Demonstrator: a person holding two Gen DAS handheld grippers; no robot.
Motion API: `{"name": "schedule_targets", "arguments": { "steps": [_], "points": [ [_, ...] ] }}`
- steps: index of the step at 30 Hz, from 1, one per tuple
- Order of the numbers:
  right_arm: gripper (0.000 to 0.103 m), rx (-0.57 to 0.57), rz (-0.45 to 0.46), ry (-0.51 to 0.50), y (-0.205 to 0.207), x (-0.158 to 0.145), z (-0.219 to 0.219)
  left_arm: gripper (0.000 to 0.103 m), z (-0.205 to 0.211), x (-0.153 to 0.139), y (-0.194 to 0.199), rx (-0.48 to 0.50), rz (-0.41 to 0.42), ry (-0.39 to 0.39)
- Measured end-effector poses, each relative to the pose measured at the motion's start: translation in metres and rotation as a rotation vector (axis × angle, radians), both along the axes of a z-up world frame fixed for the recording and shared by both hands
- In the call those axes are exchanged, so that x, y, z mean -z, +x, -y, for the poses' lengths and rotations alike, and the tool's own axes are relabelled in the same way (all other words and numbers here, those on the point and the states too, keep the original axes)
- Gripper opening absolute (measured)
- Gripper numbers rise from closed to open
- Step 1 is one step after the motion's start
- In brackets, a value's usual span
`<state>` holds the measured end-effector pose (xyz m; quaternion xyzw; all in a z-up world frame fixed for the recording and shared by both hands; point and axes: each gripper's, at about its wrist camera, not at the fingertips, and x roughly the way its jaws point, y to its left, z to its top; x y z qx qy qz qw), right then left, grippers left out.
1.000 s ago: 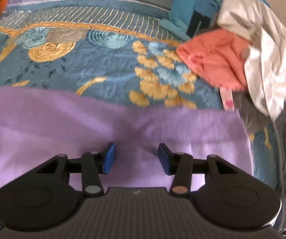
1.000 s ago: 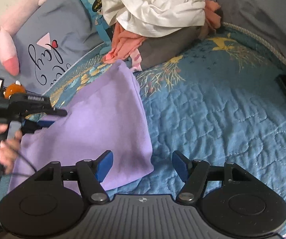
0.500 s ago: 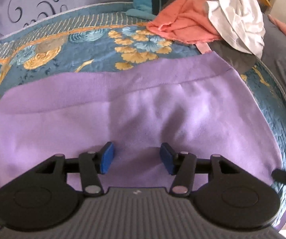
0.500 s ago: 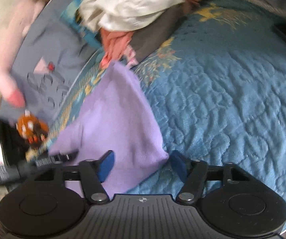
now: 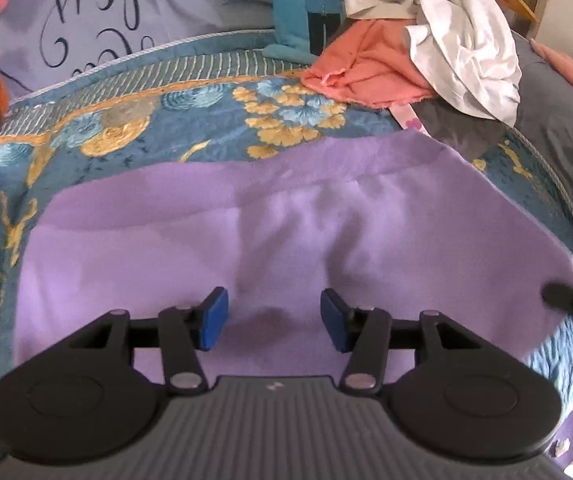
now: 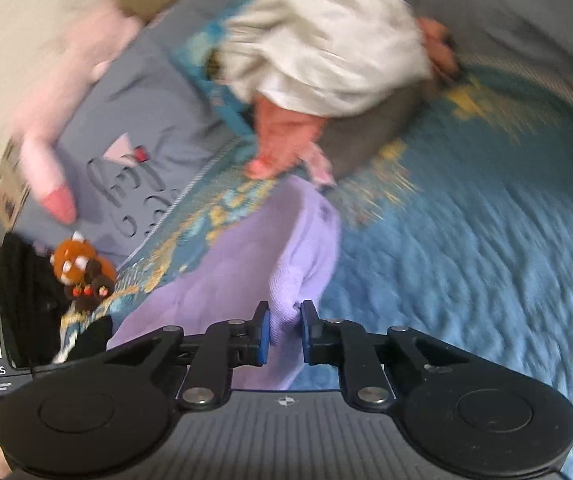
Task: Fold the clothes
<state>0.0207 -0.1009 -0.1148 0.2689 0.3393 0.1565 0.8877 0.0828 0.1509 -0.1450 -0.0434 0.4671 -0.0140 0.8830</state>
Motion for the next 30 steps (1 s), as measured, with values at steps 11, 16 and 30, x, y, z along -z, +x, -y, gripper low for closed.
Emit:
{"name": "schedule_targets", "arguments": {
  "steps": [11, 16, 30],
  "points": [
    [0.015, -0.122, 0.150, -0.238, -0.011, -0.023, -0.038, 0.060, -0.011, -0.016, 0.031, 0.050, -0.069, -0.271],
    [0.015, -0.188, 0.244, -0.360, -0.019, -0.022, -0.052, 0.075, 0.038, -0.053, 0.095, 0.153, -0.152, -0.160],
    [0.015, -0.239, 0.253, -0.346, -0.014, -0.020, -0.055, 0.079, 0.224, -0.030, 0.207, 0.303, -0.402, 0.433]
  ]
}}
